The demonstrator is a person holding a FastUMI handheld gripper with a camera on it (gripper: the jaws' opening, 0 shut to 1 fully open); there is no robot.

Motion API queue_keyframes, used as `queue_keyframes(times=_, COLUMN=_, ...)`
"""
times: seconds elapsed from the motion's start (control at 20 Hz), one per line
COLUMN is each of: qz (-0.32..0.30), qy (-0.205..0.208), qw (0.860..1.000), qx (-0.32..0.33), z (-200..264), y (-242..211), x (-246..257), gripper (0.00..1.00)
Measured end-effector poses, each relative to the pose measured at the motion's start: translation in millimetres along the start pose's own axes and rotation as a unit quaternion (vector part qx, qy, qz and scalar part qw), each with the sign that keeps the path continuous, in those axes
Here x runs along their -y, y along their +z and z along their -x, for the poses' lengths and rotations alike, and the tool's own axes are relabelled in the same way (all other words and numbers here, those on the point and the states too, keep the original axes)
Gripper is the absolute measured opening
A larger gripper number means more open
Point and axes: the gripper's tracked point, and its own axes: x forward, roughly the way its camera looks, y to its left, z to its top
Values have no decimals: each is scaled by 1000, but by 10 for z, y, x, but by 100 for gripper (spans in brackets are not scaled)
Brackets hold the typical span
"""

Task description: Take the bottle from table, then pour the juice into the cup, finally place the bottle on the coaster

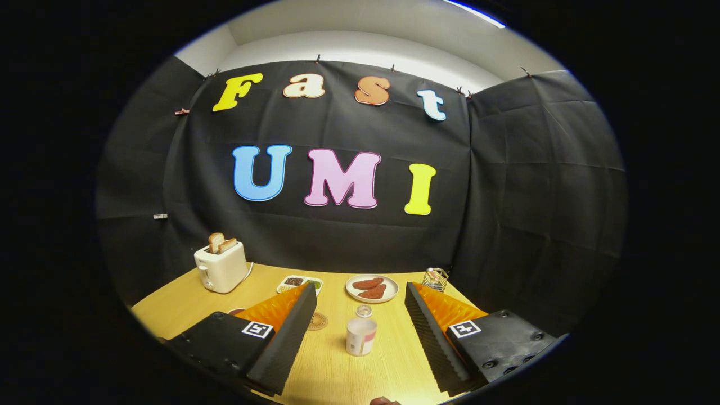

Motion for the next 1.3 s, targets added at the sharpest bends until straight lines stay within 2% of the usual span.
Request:
queue_keyframes(times=0.5, qz=-6, qy=31, qw=999, qx=-3, z=-397, y=-148, x=91, gripper=97)
queue_keyframes(times=1.0, qz=-2, qy=83, qw=996, qx=-18, z=-908, y=-781, x=63, gripper=97)
queue_keyframes(times=1.3, qz=0, qy=88, qw=995, qx=-35, z=-1215, y=-1279, x=72, gripper=97)
